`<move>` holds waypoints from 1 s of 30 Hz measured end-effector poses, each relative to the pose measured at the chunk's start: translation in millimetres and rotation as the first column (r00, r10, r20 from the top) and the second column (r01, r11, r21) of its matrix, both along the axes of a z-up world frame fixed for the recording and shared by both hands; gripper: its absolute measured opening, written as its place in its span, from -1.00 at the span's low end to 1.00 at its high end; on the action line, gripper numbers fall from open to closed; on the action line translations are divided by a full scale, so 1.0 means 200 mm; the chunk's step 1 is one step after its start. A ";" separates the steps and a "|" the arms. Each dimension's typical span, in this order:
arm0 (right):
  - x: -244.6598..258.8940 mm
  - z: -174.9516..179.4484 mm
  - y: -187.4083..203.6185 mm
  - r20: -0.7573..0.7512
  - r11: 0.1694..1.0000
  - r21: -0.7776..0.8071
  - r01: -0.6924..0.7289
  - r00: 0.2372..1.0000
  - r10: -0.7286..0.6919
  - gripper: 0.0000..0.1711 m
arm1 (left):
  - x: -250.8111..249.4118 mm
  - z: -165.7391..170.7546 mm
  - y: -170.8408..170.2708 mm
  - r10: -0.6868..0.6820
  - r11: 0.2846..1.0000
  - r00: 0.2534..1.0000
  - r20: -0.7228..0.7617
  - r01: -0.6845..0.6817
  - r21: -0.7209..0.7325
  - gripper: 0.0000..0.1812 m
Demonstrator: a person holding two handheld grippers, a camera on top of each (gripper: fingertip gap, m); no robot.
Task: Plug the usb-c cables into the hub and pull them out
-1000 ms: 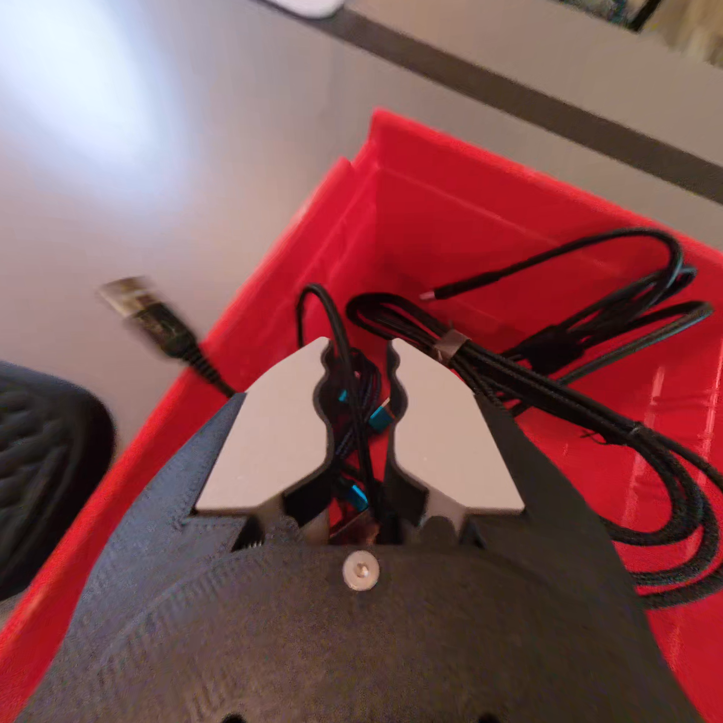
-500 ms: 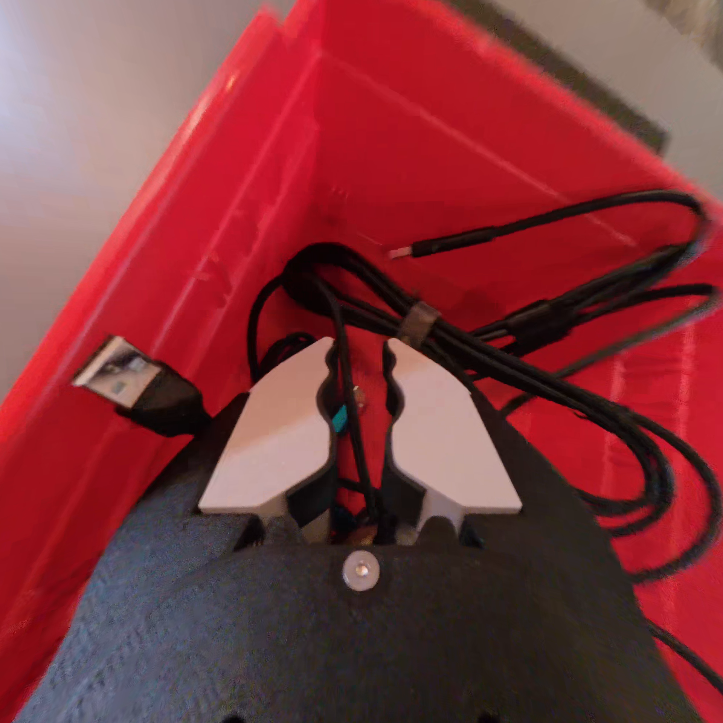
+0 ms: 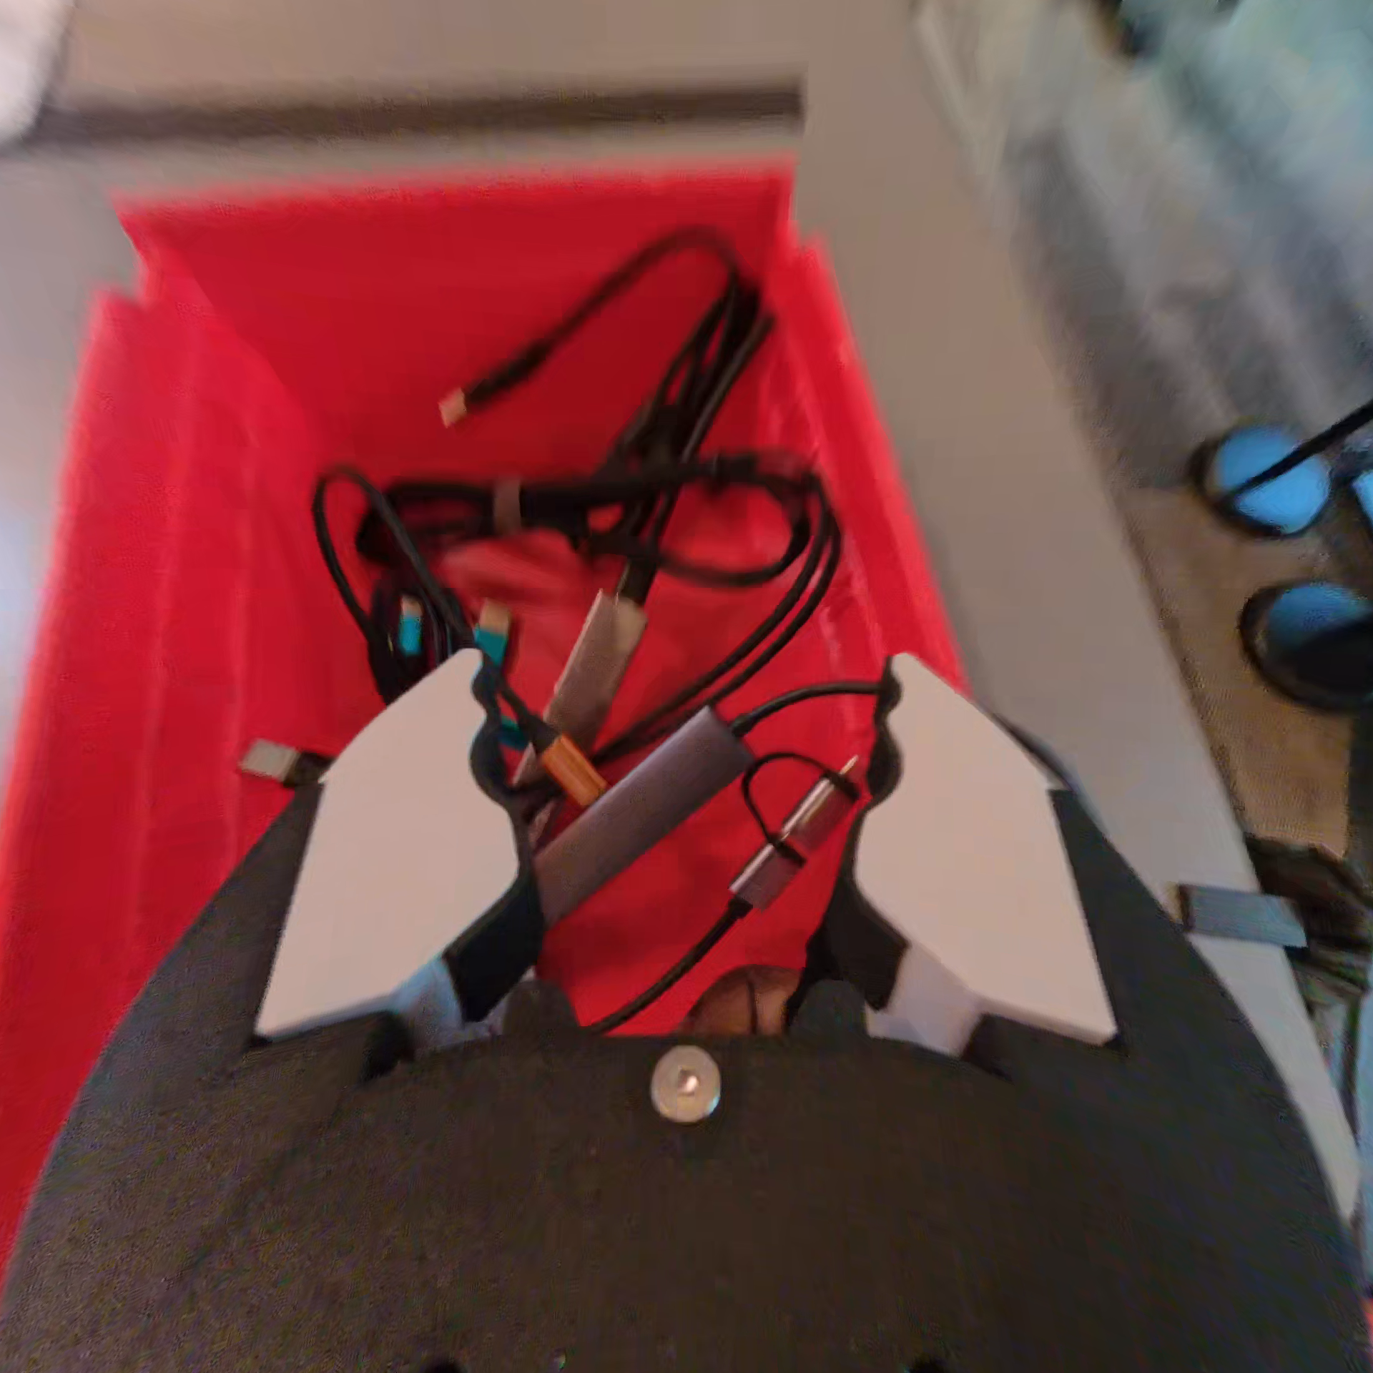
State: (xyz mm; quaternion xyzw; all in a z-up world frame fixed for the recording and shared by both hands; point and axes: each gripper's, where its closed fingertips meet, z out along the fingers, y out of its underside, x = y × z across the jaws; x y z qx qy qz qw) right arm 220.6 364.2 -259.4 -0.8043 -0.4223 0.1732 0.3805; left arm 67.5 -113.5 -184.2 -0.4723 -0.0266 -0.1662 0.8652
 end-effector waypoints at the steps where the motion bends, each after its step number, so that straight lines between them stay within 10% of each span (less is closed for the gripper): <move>1: -0.02 -0.06 0.00 0.036 1.000 0.012 -0.014 0.999 0.013 0.20 | -0.01 0.00 -0.01 0.006 1.000 1.000 0.005 -0.006 0.009 -0.72; 7: -0.14 -0.38 -0.07 0.267 0.994 -0.063 -0.086 0.959 0.100 -0.15 | 0.00 0.00 -0.01 0.002 1.000 1.000 0.001 -0.002 -0.002 -0.72; 17: -0.28 -0.39 -0.19 0.277 0.910 0.035 -0.413 0.879 0.388 -0.21 | 0.03 -0.01 0.00 0.031 0.999 0.997 -0.063 -0.032 -0.013 -0.72; 26: 0.05 0.41 -0.17 -0.072 0.781 0.609 -0.140 0.970 0.230 -0.53 | 0.04 0.01 -0.05 0.109 0.993 0.991 -0.072 -0.107 0.040 -0.72; 30: 0.42 0.11 0.13 0.064 0.942 0.335 0.004 0.998 -0.027 -0.56 | 0.05 0.02 -0.11 0.125 0.989 0.992 -0.034 -0.122 0.085 -0.73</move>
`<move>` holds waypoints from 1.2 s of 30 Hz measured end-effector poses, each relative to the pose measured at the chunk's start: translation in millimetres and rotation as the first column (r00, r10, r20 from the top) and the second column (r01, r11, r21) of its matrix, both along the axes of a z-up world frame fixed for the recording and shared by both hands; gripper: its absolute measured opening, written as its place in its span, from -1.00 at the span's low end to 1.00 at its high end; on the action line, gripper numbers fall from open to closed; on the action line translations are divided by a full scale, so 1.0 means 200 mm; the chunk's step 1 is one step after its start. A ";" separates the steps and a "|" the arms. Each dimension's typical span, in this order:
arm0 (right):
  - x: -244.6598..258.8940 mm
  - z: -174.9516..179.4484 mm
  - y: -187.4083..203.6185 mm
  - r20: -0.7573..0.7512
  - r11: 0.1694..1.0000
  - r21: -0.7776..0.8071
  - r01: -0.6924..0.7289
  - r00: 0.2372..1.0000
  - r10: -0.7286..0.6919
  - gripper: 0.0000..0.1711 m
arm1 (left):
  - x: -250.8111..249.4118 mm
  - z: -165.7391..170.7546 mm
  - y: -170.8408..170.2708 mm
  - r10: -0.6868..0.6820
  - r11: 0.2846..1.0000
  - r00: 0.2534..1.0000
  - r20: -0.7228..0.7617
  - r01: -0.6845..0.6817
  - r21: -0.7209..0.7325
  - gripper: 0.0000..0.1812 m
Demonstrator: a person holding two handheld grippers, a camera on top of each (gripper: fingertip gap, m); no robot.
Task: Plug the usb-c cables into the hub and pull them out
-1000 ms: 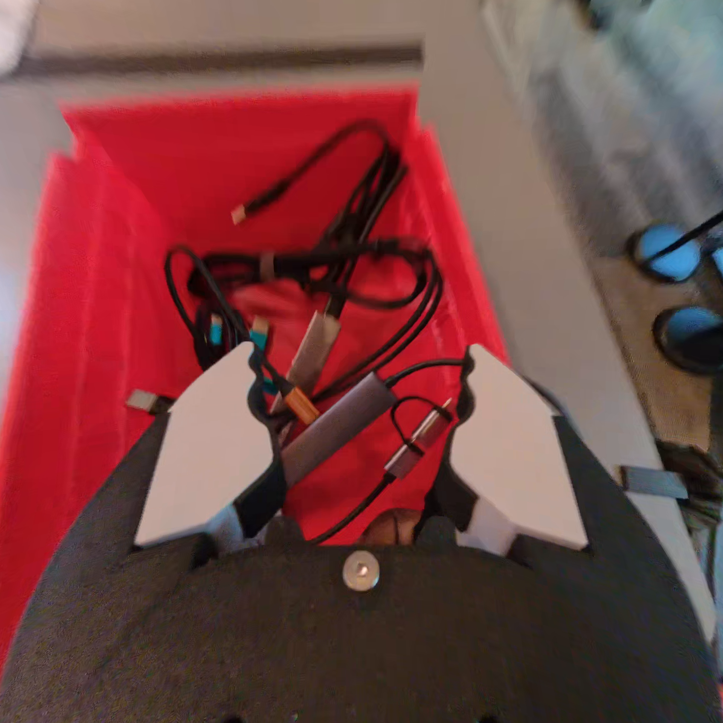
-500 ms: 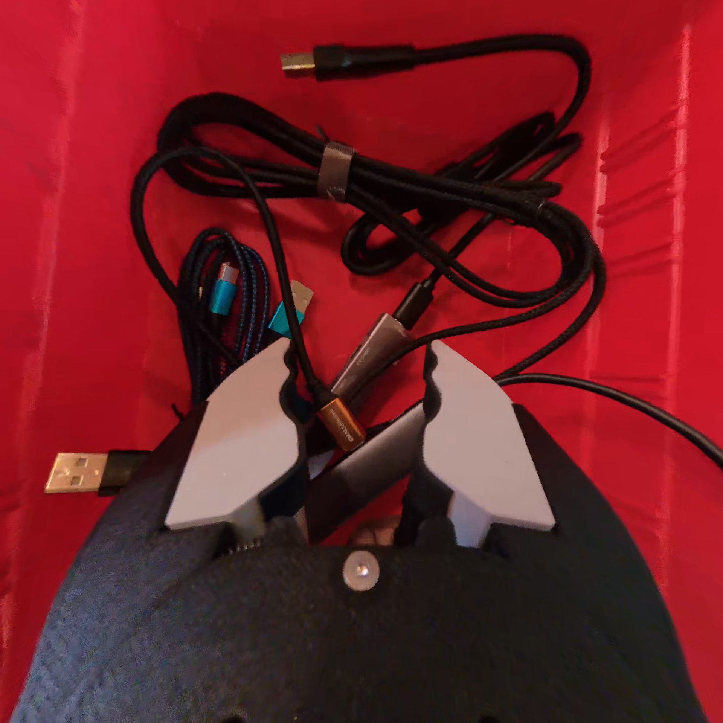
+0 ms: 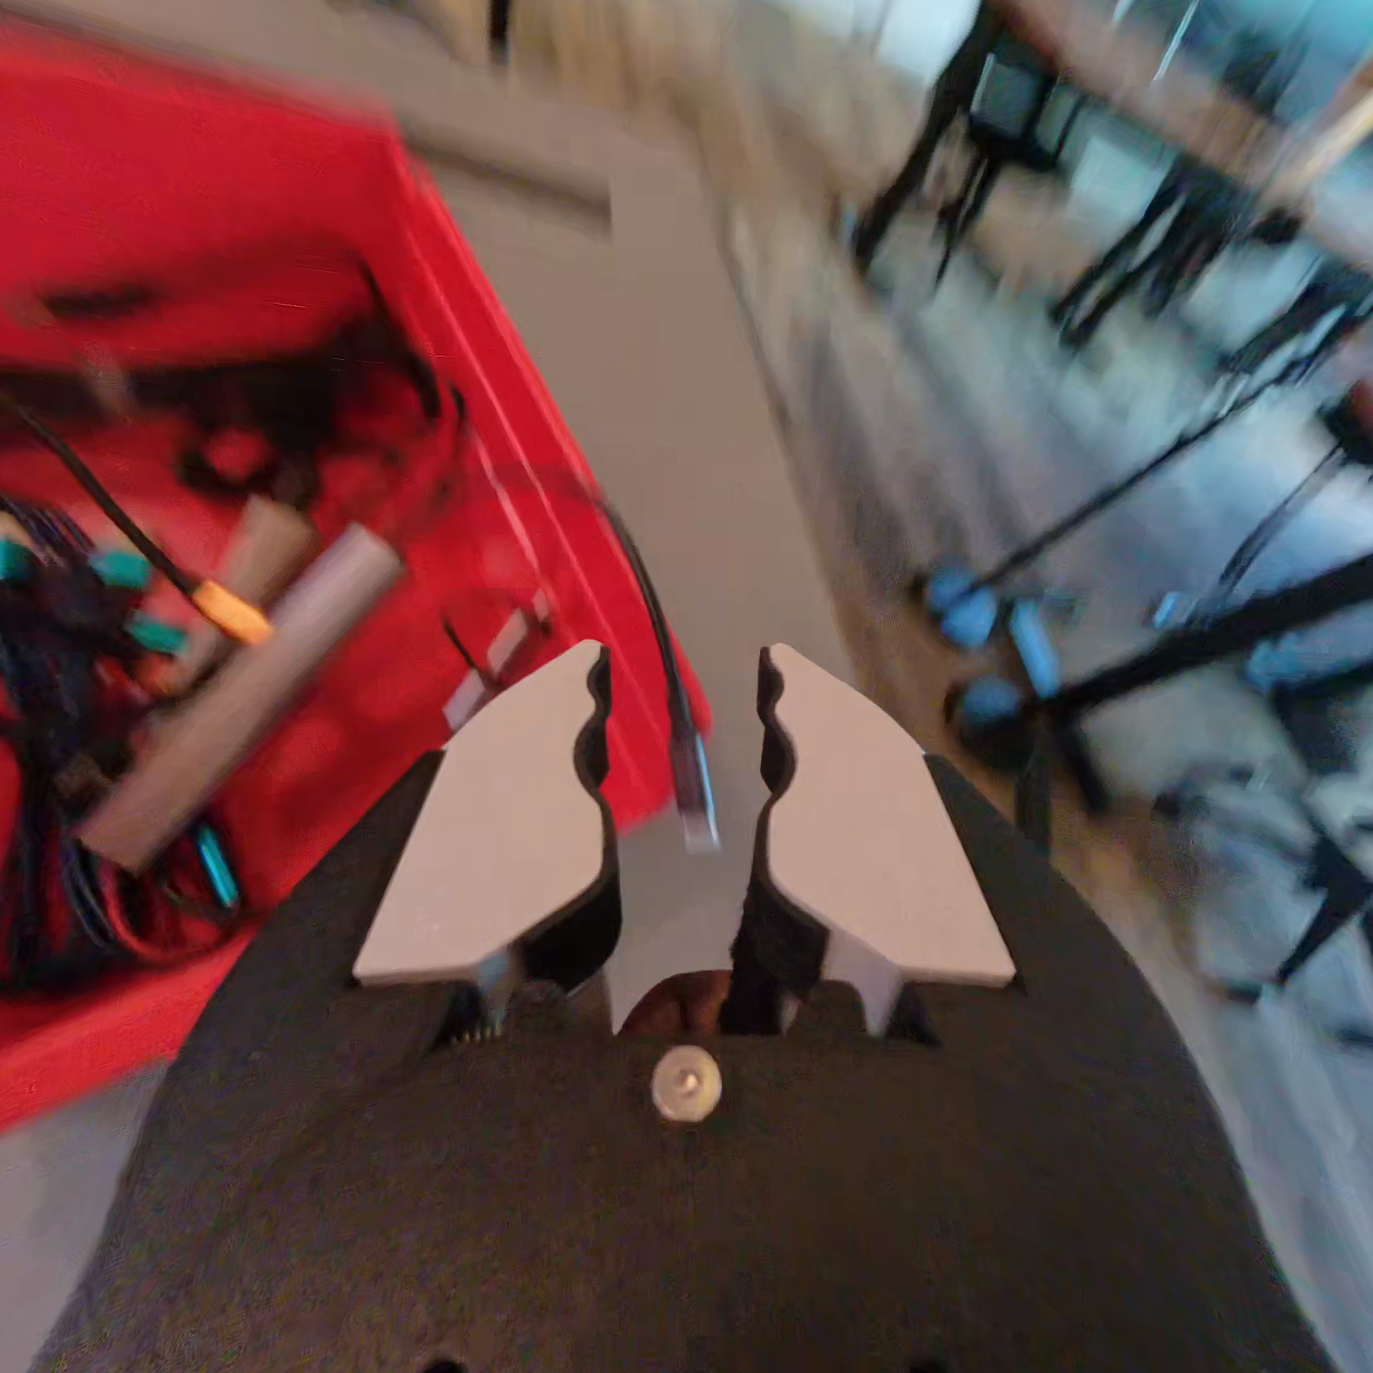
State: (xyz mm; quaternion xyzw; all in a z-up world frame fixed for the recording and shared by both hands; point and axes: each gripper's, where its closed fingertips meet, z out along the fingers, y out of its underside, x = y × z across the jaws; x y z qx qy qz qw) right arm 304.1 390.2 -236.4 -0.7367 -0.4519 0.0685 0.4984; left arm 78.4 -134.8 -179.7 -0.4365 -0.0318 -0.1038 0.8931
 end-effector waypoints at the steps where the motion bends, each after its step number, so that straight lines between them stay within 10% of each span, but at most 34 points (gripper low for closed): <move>1: 0.07 -0.12 0.03 0.056 0.994 -0.098 0.041 0.998 -0.036 -0.56 | 0.01 0.00 0.00 0.001 1.000 1.000 -0.003 -0.001 -0.010 -0.73; 5: 0.09 -0.25 0.03 0.055 0.995 -0.098 0.010 0.999 -0.004 -0.86 | 0.06 -0.03 0.01 0.063 0.991 0.997 -0.048 -0.068 -0.115 -0.72; 14: 0.10 -0.12 -0.08 0.471 0.960 0.253 0.120 0.852 -0.230 -0.86 | 0.07 0.09 -0.10 0.181 0.964 0.974 -0.139 -0.203 -0.170 -0.73; 20: -0.25 -0.23 -0.29 0.186 0.994 -0.054 -0.095 0.977 0.103 -0.84 | 0.05 0.11 -0.17 0.236 0.945 0.953 -0.190 -0.270 -0.184 -0.73; 25: -0.27 -0.50 -0.27 0.334 0.987 -0.154 -0.055 0.937 0.105 -0.77 | 0.00 0.10 -0.21 0.253 0.927 0.953 -0.165 -0.288 -0.242 -0.73; 29: -0.28 -0.35 -0.31 0.214 0.983 -0.163 -0.087 0.969 0.121 -0.40 | -0.04 0.07 -0.22 0.280 0.879 0.943 -0.179 -0.327 -0.347 -0.72; 31: -0.29 -0.21 -0.31 0.097 0.988 -0.106 -0.113 0.988 0.124 0.19 | -0.05 0.04 -0.24 0.289 0.840 0.935 -0.204 -0.350 -0.414 -0.70; 36: -0.26 0.05 -0.52 -0.066 0.939 -0.089 -0.332 0.943 0.327 0.36 | -0.18 -0.02 -0.38 0.422 0.656 0.871 -0.252 -0.485 -0.578 -0.64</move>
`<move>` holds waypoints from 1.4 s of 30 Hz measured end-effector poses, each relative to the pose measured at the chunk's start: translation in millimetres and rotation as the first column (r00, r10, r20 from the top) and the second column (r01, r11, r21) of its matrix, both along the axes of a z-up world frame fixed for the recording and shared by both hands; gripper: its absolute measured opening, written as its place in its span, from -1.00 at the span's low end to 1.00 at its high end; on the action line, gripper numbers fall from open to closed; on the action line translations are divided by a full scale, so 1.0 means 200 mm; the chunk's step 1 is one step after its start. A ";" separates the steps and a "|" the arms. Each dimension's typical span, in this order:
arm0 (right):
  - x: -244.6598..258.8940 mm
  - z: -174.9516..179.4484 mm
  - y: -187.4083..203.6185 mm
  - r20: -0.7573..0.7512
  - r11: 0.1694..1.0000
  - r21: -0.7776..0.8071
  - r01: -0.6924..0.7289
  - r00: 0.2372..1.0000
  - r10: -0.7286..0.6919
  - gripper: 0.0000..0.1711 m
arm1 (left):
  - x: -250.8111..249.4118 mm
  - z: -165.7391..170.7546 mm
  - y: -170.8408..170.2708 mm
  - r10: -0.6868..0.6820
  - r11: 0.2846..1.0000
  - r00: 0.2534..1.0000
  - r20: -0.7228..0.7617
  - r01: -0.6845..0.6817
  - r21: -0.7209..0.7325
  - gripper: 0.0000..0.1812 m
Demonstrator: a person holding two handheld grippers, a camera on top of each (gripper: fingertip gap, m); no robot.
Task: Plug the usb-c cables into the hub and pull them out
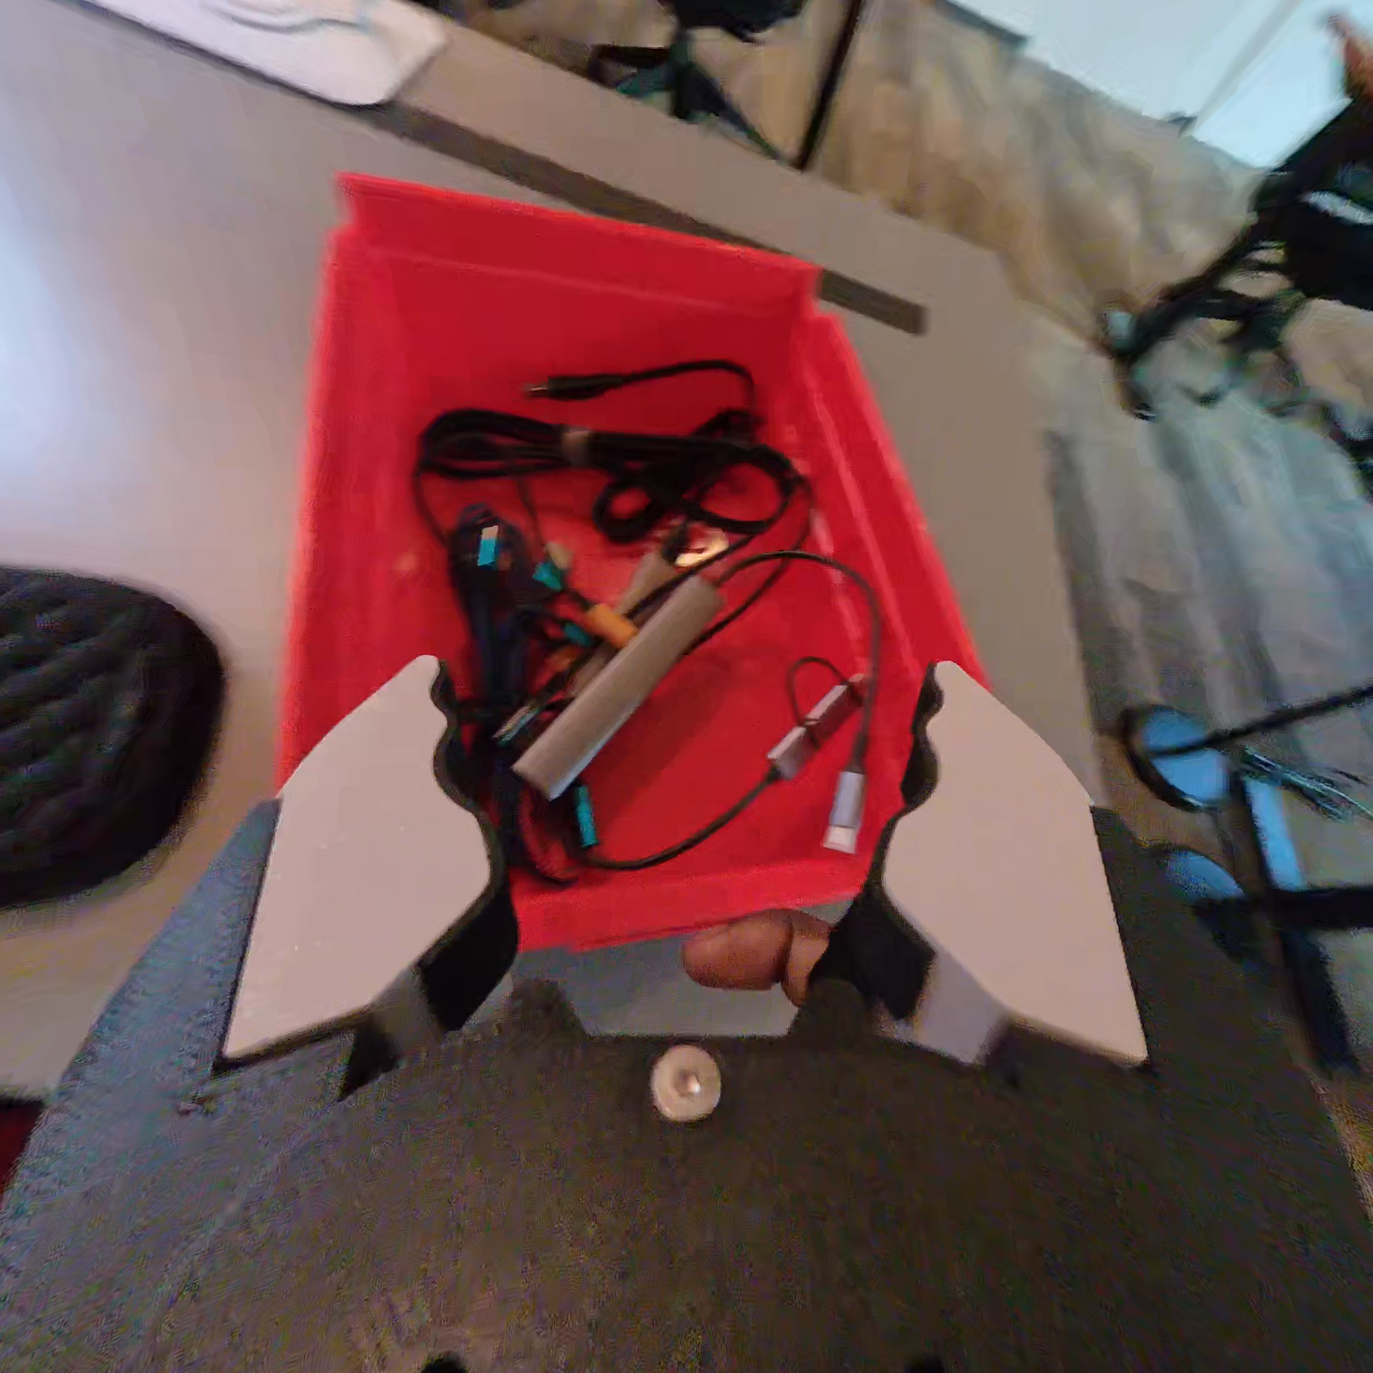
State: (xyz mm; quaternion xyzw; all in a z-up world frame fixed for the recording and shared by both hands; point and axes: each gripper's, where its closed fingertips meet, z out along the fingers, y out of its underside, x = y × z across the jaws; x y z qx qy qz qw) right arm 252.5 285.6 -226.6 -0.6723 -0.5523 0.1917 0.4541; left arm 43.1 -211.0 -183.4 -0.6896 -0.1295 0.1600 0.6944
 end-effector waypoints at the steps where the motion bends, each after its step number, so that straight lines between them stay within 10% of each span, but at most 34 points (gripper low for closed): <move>1: 0.00 -0.03 -0.14 0.028 0.988 -0.071 -0.140 0.989 0.142 0.34 | -0.03 -0.01 -0.04 0.045 0.998 0.999 0.019 -0.044 -0.039 -0.61; 5: 0.03 -0.23 -0.57 0.210 0.833 -0.309 -0.459 0.821 0.530 0.28 | -0.09 -0.07 -0.22 0.184 0.967 0.981 0.066 -0.169 -0.192 -0.49; 11: -0.24 -0.47 -0.54 0.413 0.909 -0.247 -0.335 0.812 0.412 -0.50 | -0.11 -0.03 -0.36 0.253 0.953 0.967 0.030 -0.244 -0.181 -0.48; 24: -0.95 -0.48 -0.80 0.231 0.959 -0.118 -0.257 0.932 0.279 -0.43 | -0.14 -0.01 -0.45 0.298 0.944 0.955 0.007 -0.293 -0.150 -0.48; 42: -1.66 -0.49 -1.95 0.285 0.765 -0.128 -0.631 0.715 0.638 -0.16 | -0.26 -0.07 -0.90 0.566 0.816 0.823 0.046 -0.552 -0.168 -0.48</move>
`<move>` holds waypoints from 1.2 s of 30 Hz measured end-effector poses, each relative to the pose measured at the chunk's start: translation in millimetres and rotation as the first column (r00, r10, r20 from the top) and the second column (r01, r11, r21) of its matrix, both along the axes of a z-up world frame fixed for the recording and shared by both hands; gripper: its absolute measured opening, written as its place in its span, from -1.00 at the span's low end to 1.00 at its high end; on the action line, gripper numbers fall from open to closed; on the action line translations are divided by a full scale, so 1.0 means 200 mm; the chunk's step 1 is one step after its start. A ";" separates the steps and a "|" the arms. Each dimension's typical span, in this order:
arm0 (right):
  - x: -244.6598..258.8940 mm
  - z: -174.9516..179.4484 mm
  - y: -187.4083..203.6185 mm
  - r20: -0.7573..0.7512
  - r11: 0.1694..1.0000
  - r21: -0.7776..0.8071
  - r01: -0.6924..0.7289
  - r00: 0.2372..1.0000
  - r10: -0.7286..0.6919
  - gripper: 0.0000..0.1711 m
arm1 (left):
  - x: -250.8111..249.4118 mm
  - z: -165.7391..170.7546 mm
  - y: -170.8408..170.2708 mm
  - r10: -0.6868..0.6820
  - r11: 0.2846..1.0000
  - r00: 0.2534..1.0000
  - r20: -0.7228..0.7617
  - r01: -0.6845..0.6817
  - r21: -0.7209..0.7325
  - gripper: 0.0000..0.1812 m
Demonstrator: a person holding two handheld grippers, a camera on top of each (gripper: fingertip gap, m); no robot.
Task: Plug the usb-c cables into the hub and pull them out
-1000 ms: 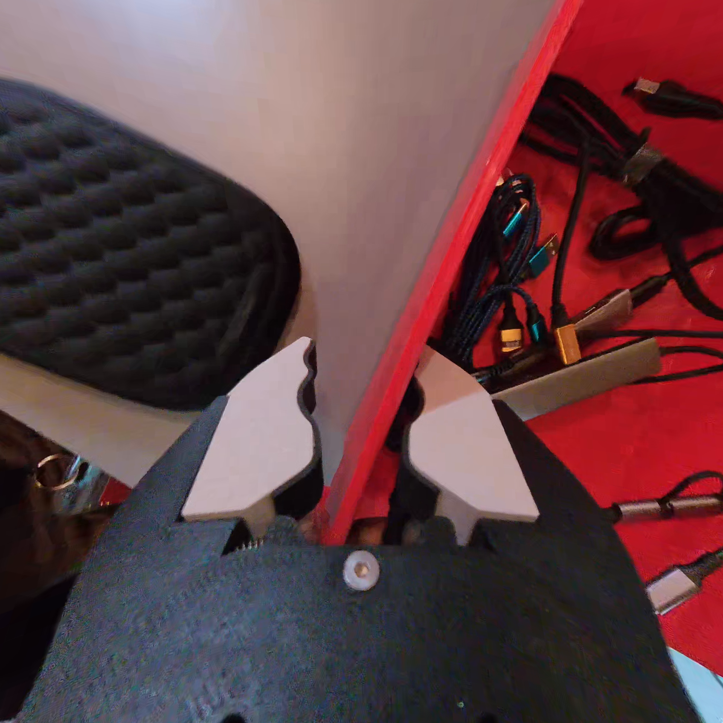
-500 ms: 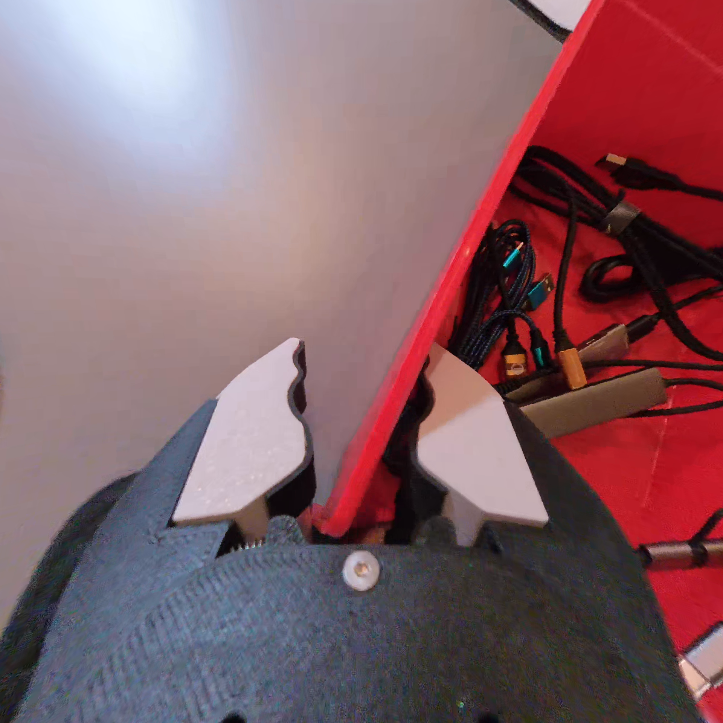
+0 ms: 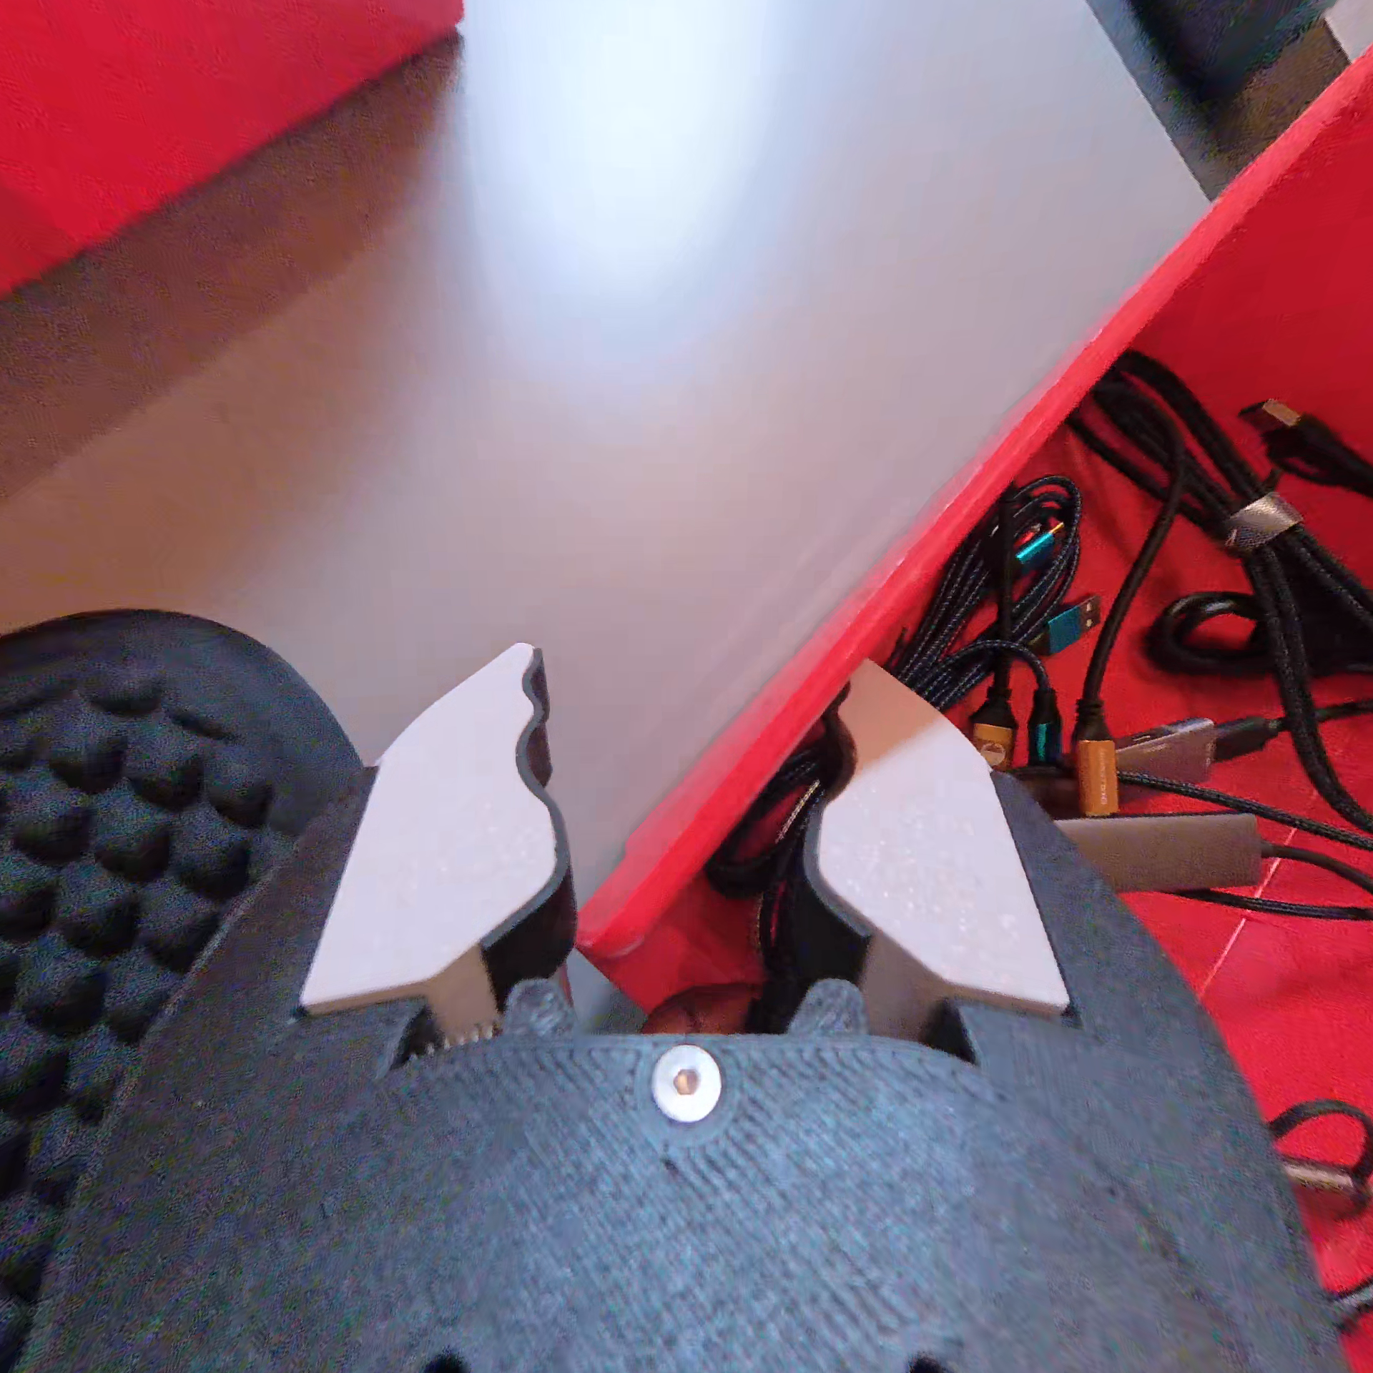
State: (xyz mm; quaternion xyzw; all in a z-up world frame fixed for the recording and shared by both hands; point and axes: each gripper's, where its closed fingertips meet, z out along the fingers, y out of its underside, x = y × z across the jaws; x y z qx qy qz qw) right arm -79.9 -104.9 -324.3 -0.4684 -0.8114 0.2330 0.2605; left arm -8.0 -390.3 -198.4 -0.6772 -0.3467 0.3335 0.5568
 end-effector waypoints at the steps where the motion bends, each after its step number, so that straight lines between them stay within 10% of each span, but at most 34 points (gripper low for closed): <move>1: -0.02 0.00 -0.05 -0.001 1.000 -0.007 -0.019 1.000 0.019 -0.16 | -0.02 -0.02 -0.05 0.042 0.999 0.999 0.008 -0.042 -0.006 -0.48; 17: -0.26 0.02 -0.57 -0.051 0.955 -0.090 -0.282 0.959 0.279 -0.16 | -0.10 -0.16 -0.41 0.326 0.945 0.939 0.106 -0.326 -0.020 -0.48; 22: -0.25 0.26 -0.59 -0.338 0.928 -0.139 -0.346 0.897 0.284 -0.32 | -0.14 -0.23 -0.51 0.412 0.911 0.901 0.136 -0.410 -0.042 -0.44; 28: 0.04 0.53 -0.62 -0.471 0.785 -0.476 -0.396 0.869 0.152 0.06 | -0.24 -0.35 -0.53 0.398 0.899 0.905 0.149 -0.417 0.134 -0.41; 31: 0.22 0.50 -0.74 -0.512 0.667 -0.585 -0.461 0.848 0.137 0.27 | -0.21 -0.38 -0.51 0.334 0.912 0.919 0.208 -0.371 0.174 -0.92; 36: 0.33 0.41 -0.81 -0.603 0.765 -0.437 -0.472 0.785 0.140 0.27 | -0.13 -0.30 -0.46 0.223 0.940 0.945 0.239 -0.273 0.202 -0.54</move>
